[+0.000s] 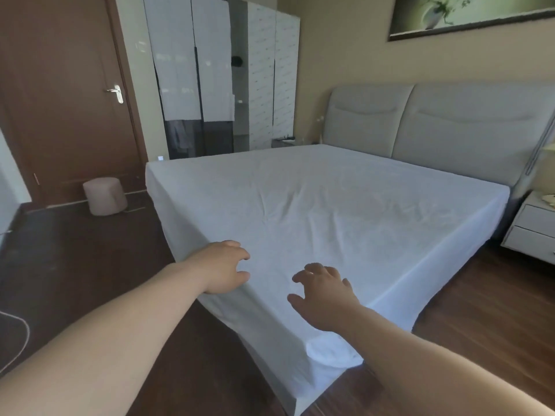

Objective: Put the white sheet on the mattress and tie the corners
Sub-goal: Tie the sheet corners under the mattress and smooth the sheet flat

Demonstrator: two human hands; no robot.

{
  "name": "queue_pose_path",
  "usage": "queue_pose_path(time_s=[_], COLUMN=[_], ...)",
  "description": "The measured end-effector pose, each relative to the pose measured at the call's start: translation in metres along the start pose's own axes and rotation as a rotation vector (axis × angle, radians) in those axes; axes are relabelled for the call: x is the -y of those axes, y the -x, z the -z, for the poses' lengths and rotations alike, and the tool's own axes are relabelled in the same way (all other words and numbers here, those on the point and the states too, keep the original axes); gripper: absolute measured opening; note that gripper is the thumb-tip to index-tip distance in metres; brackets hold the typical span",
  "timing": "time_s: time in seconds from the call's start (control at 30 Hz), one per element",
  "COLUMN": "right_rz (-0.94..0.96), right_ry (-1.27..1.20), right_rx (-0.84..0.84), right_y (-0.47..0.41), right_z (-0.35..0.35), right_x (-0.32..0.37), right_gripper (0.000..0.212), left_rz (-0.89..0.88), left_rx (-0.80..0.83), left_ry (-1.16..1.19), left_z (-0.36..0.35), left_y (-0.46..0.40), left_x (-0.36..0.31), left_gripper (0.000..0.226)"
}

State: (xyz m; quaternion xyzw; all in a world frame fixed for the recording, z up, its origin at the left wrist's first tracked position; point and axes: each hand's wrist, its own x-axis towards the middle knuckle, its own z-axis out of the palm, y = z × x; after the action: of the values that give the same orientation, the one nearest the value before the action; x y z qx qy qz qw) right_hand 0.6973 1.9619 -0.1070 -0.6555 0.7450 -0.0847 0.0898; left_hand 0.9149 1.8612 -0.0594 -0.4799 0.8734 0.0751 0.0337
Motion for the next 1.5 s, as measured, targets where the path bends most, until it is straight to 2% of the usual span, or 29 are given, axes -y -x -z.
queue_pose_path(time_s=[0.1,0.23,0.33,0.43,0.63,0.73,0.83,0.93,1.07,1.17,1.23,1.33,1.5], right_rz=[0.023,0.038,0.011,-0.061,-0.353,-0.428,-0.506,-0.575,-0.668,-0.792,-0.945,-1.088,-1.197], right_ry=[0.028,0.007,-0.033,-0.083,-0.194,-0.123,-0.173,-0.235,-0.31,-0.362,-0.414,-0.445,-0.466], right_rx=[0.112,0.129,0.152,0.208,0.269,0.237,0.238,0.217,0.207,0.167,0.143,0.292,0.446], right_y=[-0.098,-0.229,-0.289,-0.312,-0.322,-0.316,-0.334,-0.372,-0.432,-0.462,-0.466,-0.471,-0.485], right_z=[-0.033,-0.06,-0.066,-0.05,0.076,0.141,0.188,0.203,0.177,0.139,0.107,0.056,-0.026], right_x=[0.032,0.06,0.059,0.038,0.002,0.004,0.012,0.03,0.067,0.099,0.126,0.172,0.223], right_gripper=[0.058,0.058,0.058,0.06,0.063,0.06,0.06,0.059,0.057,0.053,0.052,0.058,0.066], left_rz=[0.044,0.162,0.207,0.146,0.018,-0.037,-0.123,-0.168,-0.216,-0.275,-0.358,-0.445,-0.498], left_rx=[0.056,0.064,0.093,0.203,0.402,0.468,0.565,0.583,0.628,0.71,0.768,0.826,0.779], left_ry=[0.057,0.036,0.009,-0.034,-0.058,-0.035,-0.109,-0.137,-0.167,-0.221,-0.259,-0.279,-0.228], left_z=[-0.016,-0.021,-0.017,0.002,0.136,0.196,0.238,0.256,0.244,0.215,0.192,0.164,0.105], left_y=[-0.055,-0.14,-0.195,-0.24,-0.32,-0.342,-0.362,-0.391,-0.444,-0.484,-0.507,-0.536,-0.582], left_x=[0.063,0.154,0.192,0.187,0.137,0.119,0.115,0.138,0.198,0.25,0.279,0.318,0.348], left_gripper=[0.059,0.061,0.064,0.058,0.054,0.055,0.055,0.057,0.062,0.064,0.065,0.069,0.071])
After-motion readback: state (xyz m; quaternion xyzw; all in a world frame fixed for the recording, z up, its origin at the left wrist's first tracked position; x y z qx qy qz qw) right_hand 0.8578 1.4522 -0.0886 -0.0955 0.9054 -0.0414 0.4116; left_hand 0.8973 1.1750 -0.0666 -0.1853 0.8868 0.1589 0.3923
